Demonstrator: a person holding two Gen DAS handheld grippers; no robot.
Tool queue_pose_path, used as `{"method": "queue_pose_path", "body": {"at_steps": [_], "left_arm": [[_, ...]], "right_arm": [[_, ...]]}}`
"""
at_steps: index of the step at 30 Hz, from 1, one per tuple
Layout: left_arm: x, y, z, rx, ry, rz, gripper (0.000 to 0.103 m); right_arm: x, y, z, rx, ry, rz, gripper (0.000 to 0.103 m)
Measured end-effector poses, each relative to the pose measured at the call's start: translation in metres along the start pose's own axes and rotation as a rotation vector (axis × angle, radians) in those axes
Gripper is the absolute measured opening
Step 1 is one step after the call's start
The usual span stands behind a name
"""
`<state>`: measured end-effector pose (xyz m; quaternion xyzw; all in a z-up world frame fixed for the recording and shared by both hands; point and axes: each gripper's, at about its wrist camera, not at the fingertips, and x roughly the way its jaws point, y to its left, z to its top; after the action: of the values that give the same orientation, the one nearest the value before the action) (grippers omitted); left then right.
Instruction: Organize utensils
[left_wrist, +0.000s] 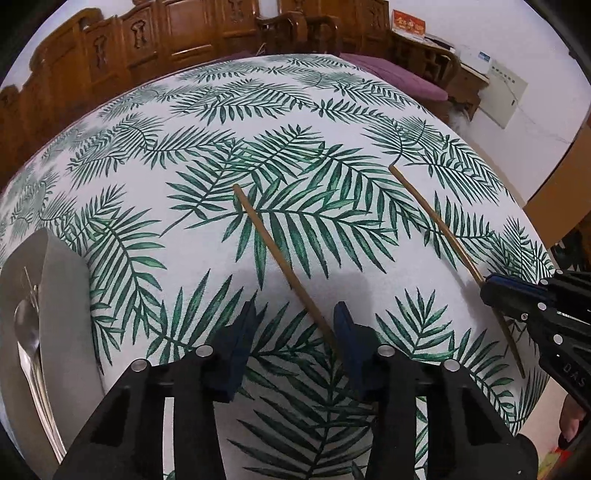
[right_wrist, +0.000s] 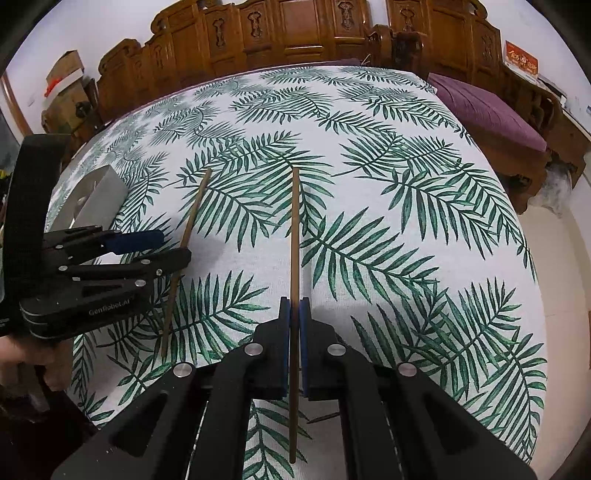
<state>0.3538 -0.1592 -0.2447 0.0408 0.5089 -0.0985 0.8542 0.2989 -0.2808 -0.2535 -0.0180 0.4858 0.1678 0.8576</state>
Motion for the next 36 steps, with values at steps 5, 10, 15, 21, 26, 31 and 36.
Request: {"method": "queue_pose_path", "body": {"at_steps": [5,10,15,21,26,31,36], "left_arm": [[-0.002,0.007,-0.001,-0.011,0.002,0.012,0.019],[-0.004,0.015,-0.004,-0.020,0.016,0.006,0.005],[-0.007,0.019,-0.009,-0.012,0.021,0.007,0.004],[-0.018,0.024,-0.017,-0.009,0.012,0.004,0.004],[-0.036,0.025,-0.021,0.000,-0.011,0.003,0.004],[-0.057,0.027,-0.026,0.015,-0.037,0.007,0.004],[-0.072,0.031,-0.030,0.025,-0.060,0.012,0.004]], "right_arm": [[-0.001,0.001,0.000,-0.003,-0.002,0.003,0.006],[-0.002,0.004,0.001,-0.010,-0.005,0.005,0.006],[-0.003,0.007,0.001,-0.020,-0.004,0.008,0.006],[-0.010,0.014,0.005,-0.033,-0.019,0.017,0.006],[-0.017,0.023,0.009,-0.051,-0.036,0.030,0.006],[-0.024,0.032,0.011,-0.070,-0.050,0.041,0.006],[-0.028,0.041,0.012,-0.087,-0.057,0.047,0.006]]}}
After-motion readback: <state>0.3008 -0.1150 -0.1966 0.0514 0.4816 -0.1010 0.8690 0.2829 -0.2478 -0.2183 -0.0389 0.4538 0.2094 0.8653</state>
